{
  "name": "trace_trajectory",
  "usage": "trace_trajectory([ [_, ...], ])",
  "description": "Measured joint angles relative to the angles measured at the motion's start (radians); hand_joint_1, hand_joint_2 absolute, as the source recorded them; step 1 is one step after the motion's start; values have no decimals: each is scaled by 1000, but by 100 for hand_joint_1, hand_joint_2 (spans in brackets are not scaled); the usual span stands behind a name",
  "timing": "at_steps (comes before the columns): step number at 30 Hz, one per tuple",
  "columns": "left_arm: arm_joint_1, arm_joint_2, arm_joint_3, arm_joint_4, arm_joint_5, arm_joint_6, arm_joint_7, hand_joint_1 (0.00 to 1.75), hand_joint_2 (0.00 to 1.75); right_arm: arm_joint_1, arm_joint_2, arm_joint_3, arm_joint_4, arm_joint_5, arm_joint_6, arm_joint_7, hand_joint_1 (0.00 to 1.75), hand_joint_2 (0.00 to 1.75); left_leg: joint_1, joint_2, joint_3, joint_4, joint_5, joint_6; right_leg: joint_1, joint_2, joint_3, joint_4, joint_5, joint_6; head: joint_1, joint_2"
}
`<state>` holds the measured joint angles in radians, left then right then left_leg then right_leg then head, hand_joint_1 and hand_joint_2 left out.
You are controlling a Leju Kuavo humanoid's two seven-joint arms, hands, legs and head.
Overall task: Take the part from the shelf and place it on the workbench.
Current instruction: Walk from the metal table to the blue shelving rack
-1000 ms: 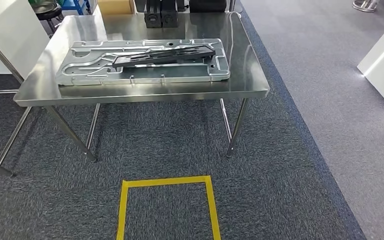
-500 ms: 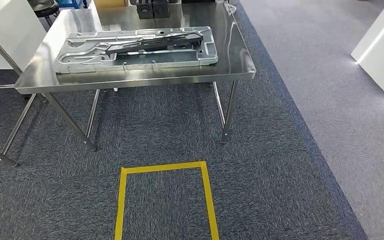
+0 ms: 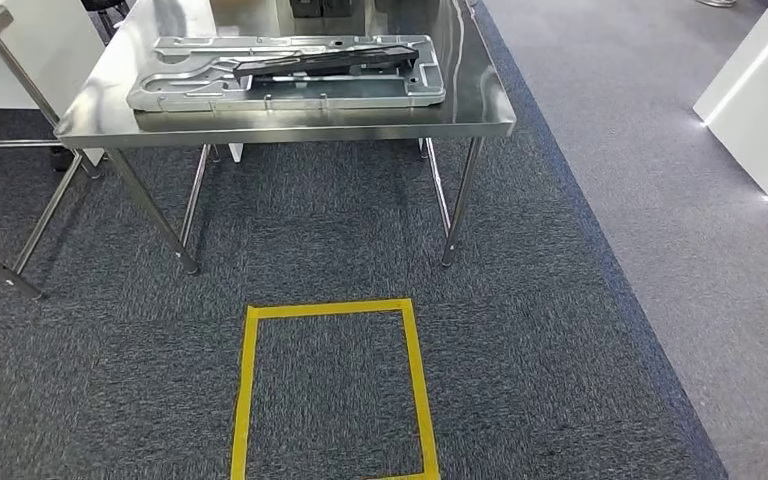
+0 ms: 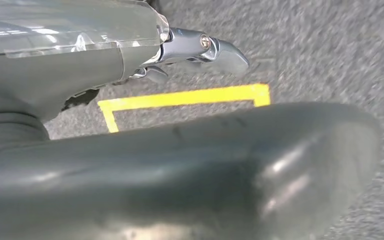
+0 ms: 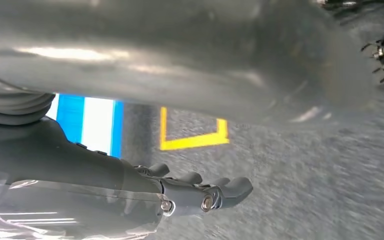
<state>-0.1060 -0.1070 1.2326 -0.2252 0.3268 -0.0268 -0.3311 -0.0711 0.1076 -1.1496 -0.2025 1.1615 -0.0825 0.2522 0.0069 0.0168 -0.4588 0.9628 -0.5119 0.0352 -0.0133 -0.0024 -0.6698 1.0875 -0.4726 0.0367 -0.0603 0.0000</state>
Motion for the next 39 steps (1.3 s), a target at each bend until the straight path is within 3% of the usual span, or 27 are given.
trace_trajectory([
  [2, 1, 0, 0, 0, 0, 1, 0, 0, 0, 1, 0, 0, 0, 3, -5, 0, 0, 0, -3, 1, -29, 3, 22, 7, -1, 0, -31, 132, -93, 5, 0, 0],
  [3, 1, 0, 0, 0, 0, 2, 0, 0, 0, 1, 0, 0, 0, 5, -9, -1, 0, 0, -5, 1, -44, 5, 31, 8, -1, 0, -37, 185, -110, 5, 0, 0],
  [4, 1, 0, 0, 0, 0, 5, 0, 0, 0, 1, 0, 0, 0, 7, -13, -2, 0, 0, -7, 1, -59, 7, 40, 7, 0, 0, -30, 209, -102, 4, 0, 0],
  [5, 2, 0, 0, 0, 0, 8, 0, 0, 0, 1, -1, 0, 0, 8, -15, -3, 0, 0, -9, 1, -74, 9, 49, 6, 0, 0, -5, 197, -74, 1, 0, 0],
  [6, 2, 0, 0, 0, 0, 11, 2, 0, 0, 1, -2, 0, 0, 8, -17, -4, 0, 0, -11, 1, -86, 10, 57, 5, 2, 1, 38, 150, -42, -4, 0, 0],
  [7, 2, -1, 0, 0, 0, 14, 4, 0, 0, 0, -4, 0, 0, 8, -18, -5, 0, 0, -12, 1, -96, 11, 65, 3, 4, 1, 93, 79, -22, -13, 0, 0],
  [8, 2, -2, 0, 0, 0, 17, 8, 0, 0, 0, -7, 0, 0, 8, -18, -5, 0, 0, -13, 1, -103, 12, 73, -1, 7, 1, 150, -3, -20, -22, 0, 0],
  [10, 1, -4, 0, 0, 0, 23, 17, 0, 0, -2, -12, 0, 0, 8, -15, -4, 0, 87, -14, 2, -113, 14, 86, -10, 14, 1, 220, -116, -43, -35, 0, 0],
  [12, 0, -3, 0, 0, 0, 28, 27, 0, 0, -4, -12, 0, -1, 8, -10, -8, 0, 175, -14, 4, -119, 16, 95, -21, 13, 0, 228, -147, -46, -42, 0, 0],
  [14, 0, -2, 0, 0, 0, 37, 42, 0, 0, -4, -12, 0, -1, 13, 6, -21, 0, 175, -13, -1, -135, 49, 68, -32, 7, -3, 224, -156, -34, -52, 0, 0],
  [17, 1, 0, 0, 0, 0, 45, 64, 0, 0, -4, -13, 0, 0, 23, 45, -41, 0, 175, -6, -8, -206, 235, -44, -47, 7, -8, 206, -153, -22, -60, 0, 0],
  [18, 2, 2, 0, 0, 0, 45, 68, 0, 0, -4, -14, 0, 0, 24, 56, -46, 0, 175, -3, -8, -225, 293, -67, -50, 7, -8, 199, -148, -20, -60, 0, 0],
  [19, 2, 3, 0, 0, 0, 45, 70, 0, 0, -4, -14, 0, 0, 24, 66, -50, 0, 175, 0, -8, -227, 318, -71, -53, 7, -8, 193, -143, -19, -59, 0, 0],
  [20, 2, 4, 0, 0, 0, 45, 71, 0, 0, -4, -15, 0, 0, 23, 74, -54, 0, 175, 2, -8, -210, 302, -55, -56, 7, -8, 188, -137, -18, -58, 0, 0],
  [22, 1, 8, 0, 0, 0, 45, 72, 0, 0, -4, -15, 0, 0, 23, 81, -59, 0, 175, 6, -8, -129, 171, -2, -56, 5, -7, 180, -123, -21, -52, 0, 0],
  [24, -1, 11, 0, 0, 0, 45, 72, 0, 0, -4, -16, 0, 0, 23, 83, -60, 0, 175, 4, -8, -66, 62, 24, -47, 7, -7, 172, -109, -25, -42, 0, 0],
  [27, 0, 12, 0, 0, 0, 45, 73, 0, 0, -5, -18, 0, -1, 23, 85, -61, 0, 175, 1, -9, -59, 38, 22, -29, 10, -7, 165, -102, -24, -26, 0, 0],
  [29, -1, 12, 0, 0, 1, 45, 73, 0, 0, -6, -20, 0, -1, 23, 85, -61, 0, 175, 4, -9, -63, 32, 28, -14, 8, -4, 152, -75, -44, -15, 0, 0],
  [30, -2, 12, 0, 0, 1, 45, 73, 0, 0, -6, -21, 0, -1, 23, 85, -61, 0, 175, 5, -8, -66, 30, 32, -7, 6, -3, 133, -32, -72, -10, 0, 0],
  [32, -2, 12, 0, 0, 1, 45, 74, 0, 0, -5, -22, 0, -1, 23, 85, -61, 0, 175, 3, -7, -75, 30, 37, 1, 4, -2, 69, 104, -143, -3, 0, 0],
  [33, -2, 12, 0, 0, 1, 45, 74, 0, 0, -5, -22, 0, -1, 23, 85, -61, 0, 175, 2, -7, -79, 31, 39, 2, 2, -1, 39, 167, -166, -2, 0, 0],
  [34, -1, 12, 0, 0, 1, 45, 74, 0, 0, -4, -22, 0, -1, 23, 86, -62, 0, 175, 0, -7, -81, 32, 40, 3, 2, -1, 24, 198, -169, -1, 0, 0],
  [35, -1, 12, 0, 0, 1, 45, 74, 0, 0, -3, -22, 0, 0, 23, 86, -63, 0, 175, -1, -7, -82, 33, 40, 3, 1, -2, 29, 190, -153, -3, 0, 0],
  [36, -1, 12, 0, 0, 1, 45, 74, 0, 0, -2, -23, 0, 0, 23, 86, -65, 0, 175, -3, -7, -82, 34, 41, 2, 1, -1, 54, 141, -120, -6, 0, 0],
  [37, -1, 12, 0, 0, 1, 45, 74, 0, 0, -2, -24, 0, -1, 23, 86, -69, 0, 175, -4, -8, -81, 34, 41, 2, 2, -1, 92, 66, -80, -12, 0, 0],
  [39, -2, 12, 0, 0, 1, 45, 74, 0, 0, -3, -26, 0, -1, 23, 87, -77, 0, 175, -11, -8, -82, 39, 40, -1, 4, -1, 153, -65, -32, -15, 0, 0],
])
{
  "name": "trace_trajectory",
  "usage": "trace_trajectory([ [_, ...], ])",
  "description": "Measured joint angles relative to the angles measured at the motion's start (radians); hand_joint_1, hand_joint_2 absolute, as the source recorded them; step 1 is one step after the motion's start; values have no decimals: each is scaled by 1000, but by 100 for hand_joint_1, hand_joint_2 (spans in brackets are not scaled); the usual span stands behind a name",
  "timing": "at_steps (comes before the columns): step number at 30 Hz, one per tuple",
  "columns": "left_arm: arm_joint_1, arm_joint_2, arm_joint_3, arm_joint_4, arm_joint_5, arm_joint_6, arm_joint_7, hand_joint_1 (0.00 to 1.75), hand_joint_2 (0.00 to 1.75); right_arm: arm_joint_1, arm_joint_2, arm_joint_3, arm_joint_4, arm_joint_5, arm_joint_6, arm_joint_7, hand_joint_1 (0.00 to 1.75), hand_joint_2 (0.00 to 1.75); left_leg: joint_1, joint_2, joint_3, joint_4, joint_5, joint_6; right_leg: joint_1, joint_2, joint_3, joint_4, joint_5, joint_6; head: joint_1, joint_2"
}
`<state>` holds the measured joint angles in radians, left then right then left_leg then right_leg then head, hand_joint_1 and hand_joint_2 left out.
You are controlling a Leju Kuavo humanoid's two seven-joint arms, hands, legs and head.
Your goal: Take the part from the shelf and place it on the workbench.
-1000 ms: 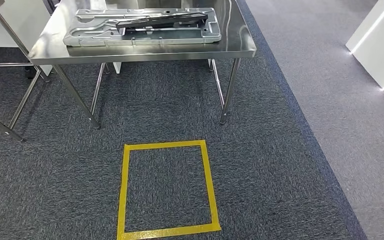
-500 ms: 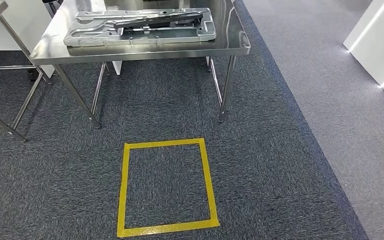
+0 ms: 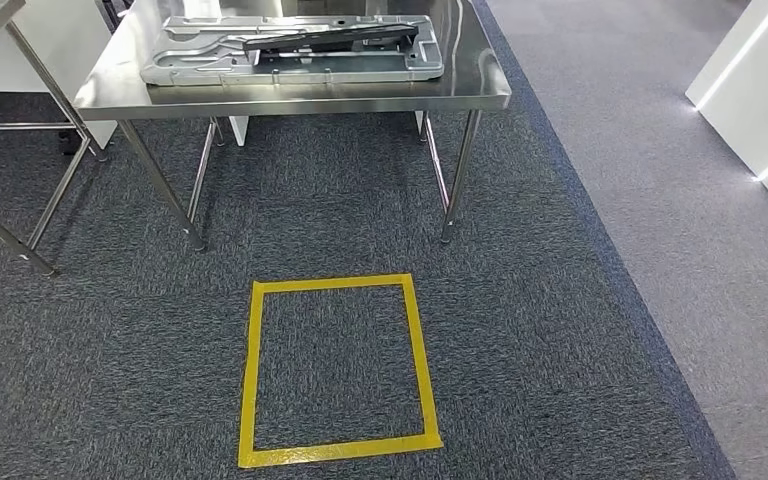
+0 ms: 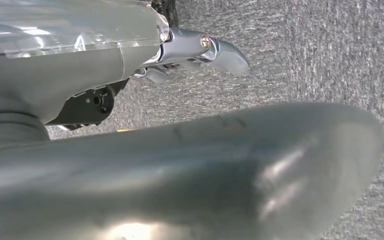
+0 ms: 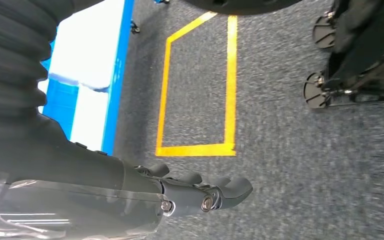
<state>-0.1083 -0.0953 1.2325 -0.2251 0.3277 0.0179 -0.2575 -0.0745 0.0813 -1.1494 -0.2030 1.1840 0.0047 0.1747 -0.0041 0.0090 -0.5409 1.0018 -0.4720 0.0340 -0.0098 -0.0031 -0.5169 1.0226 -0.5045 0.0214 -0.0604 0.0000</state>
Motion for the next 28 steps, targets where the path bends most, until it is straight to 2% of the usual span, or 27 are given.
trace_trajectory([
  [1, -1, 0, 0, 0, 0, 0, 0, 0, 0, -1, -1, 0, 0, -2, 2, -3, 0, 175, -2, 0, -2, 2, 0, -2, 1, 1, 12, -31, 8, 0, 0, 0],
  [3, -2, 1, 0, 0, 0, 0, 0, 0, 0, -2, -1, 0, 0, -6, 6, -2, 0, 175, -3, 0, -6, 3, 2, -7, 2, 1, 9, -38, 8, 1, 0, 0],
  [4, -2, 1, 0, 0, 0, 0, 0, 0, 0, -2, -1, 0, 0, -9, 8, 0, 0, 175, -2, 1, -6, 2, 3, -10, 4, 1, 8, -37, 9, -3, 0, 0],
  [8, -2, 1, 0, 0, 0, -2, 2, 0, 175, -1, -1, 0, 0, -15, 7, 7, 0, 175, 1, 1, -6, 1, 7, -17, 8, 1, 6, -34, 9, -10, 0, 0],
  [20, -1, 2, -2, 0, 0, -6, -2, 0, 175, -1, -1, 1, 0, -21, 1, 0, 0, 175, 4, 1, -7, 1, 9, -20, 8, 1, 4, -29, 9, -13, 0, 0],
  [21, 0, 2, -8, 0, 0, -6, -1, 0, 175, 0, -1, 5, 0, -26, 1, -1, 0, 131, 4, 1, -7, 1, 9, -20, 8, 1, 4, -29, 9, -13, 0, 0],
  [24, 9, 5, -46, 0, 0, -6, 6, 0, 44, 6, -2, 34, -2, -65, 0, -6, 0, 0, 3, 1, -7, 1, 9, -20, 8, 1, 4, -29, 9, -13, 0, 0],
  [25, 12, 7, -61, 0, 0, -6, 11, 0, 0, 9, -3, 48, -3, -84, 0, -9, 0, 0, 3, 1, -7, 2, 9, -20, 8, 1, 4, -29, 9, -13, 0, 0],
  [28, 22, 11, -104, -1, 0, -6, 20, 0, 0, 17, -5, 86, -7, -131, 0, -17, 0, 0, 3, 1, -7, 2, 9, -20, 8, 1, 3, -29, 9, -13, 0, 0],
])
